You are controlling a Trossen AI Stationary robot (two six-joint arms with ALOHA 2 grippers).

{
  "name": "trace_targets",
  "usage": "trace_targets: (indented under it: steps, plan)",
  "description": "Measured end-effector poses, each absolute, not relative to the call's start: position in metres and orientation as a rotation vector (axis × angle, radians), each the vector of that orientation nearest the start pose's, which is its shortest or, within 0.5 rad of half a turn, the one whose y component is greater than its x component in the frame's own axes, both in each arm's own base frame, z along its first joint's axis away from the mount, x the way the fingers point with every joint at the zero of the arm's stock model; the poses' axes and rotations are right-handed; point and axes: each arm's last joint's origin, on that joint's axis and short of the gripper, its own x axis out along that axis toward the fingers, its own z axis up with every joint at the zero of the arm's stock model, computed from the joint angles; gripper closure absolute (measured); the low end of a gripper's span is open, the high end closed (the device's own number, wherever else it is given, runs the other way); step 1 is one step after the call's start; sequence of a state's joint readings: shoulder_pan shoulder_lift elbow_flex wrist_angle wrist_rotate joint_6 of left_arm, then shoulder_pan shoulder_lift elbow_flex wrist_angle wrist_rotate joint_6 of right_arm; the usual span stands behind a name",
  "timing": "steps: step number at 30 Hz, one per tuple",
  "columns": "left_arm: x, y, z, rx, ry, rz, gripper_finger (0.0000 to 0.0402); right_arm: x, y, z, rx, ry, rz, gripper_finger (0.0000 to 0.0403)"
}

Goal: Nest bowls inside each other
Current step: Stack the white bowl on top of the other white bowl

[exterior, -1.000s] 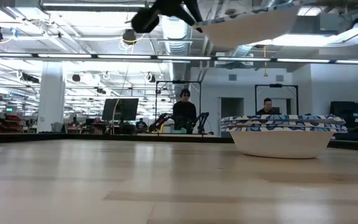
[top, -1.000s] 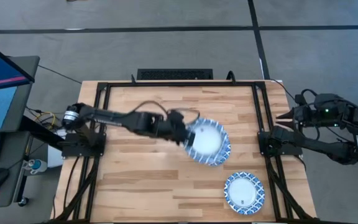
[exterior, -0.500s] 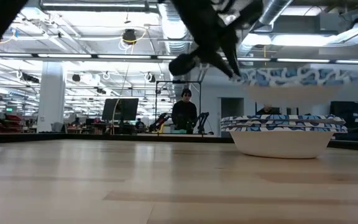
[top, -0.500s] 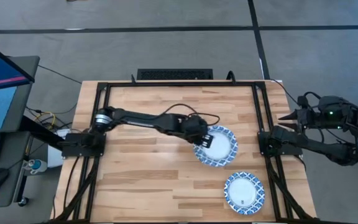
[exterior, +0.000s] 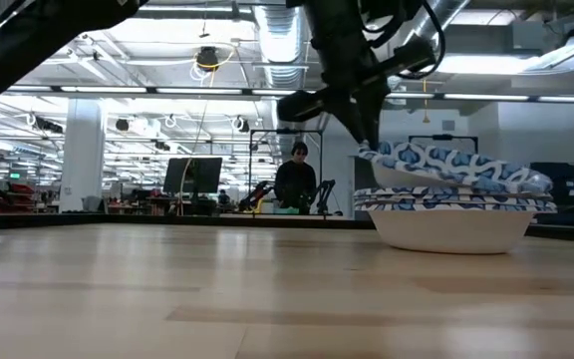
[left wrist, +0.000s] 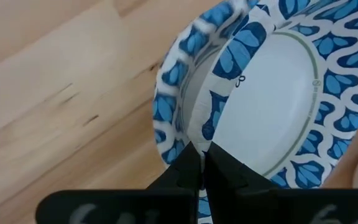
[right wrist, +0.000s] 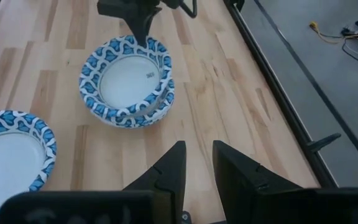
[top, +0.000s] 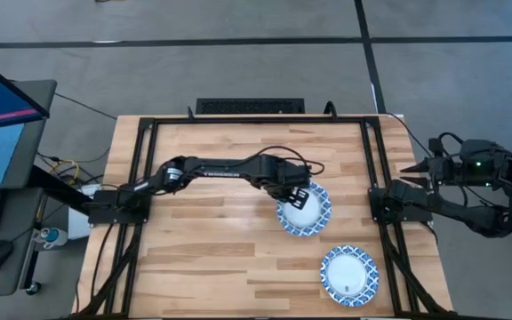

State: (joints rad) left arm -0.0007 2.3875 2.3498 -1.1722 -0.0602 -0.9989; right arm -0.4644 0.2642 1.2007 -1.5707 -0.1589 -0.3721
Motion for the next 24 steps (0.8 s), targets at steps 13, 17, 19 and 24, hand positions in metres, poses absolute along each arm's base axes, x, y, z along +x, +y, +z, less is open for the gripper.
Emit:
trace_targets:
  steps: [13,17,19,24]
  plan:
    - [0.495,0.015,0.248,-0.819,1.100,0.516,0.0386,-0.053,0.029,0.348,-0.162,0.646,-0.145,0.0300]
    - [0.496,0.027,0.244,-0.827,1.102,0.529,0.0361,-0.054,0.028,0.348,-0.139,0.642,-0.138,0.0300]
    - [0.496,0.031,0.243,-0.830,1.095,0.531,0.0347,-0.054,0.028,0.348,-0.127,0.640,-0.136,0.0300]
    - [0.500,0.034,0.237,-0.823,1.083,0.505,0.0316,-0.054,0.027,0.348,-0.130,0.640,-0.127,0.0300]
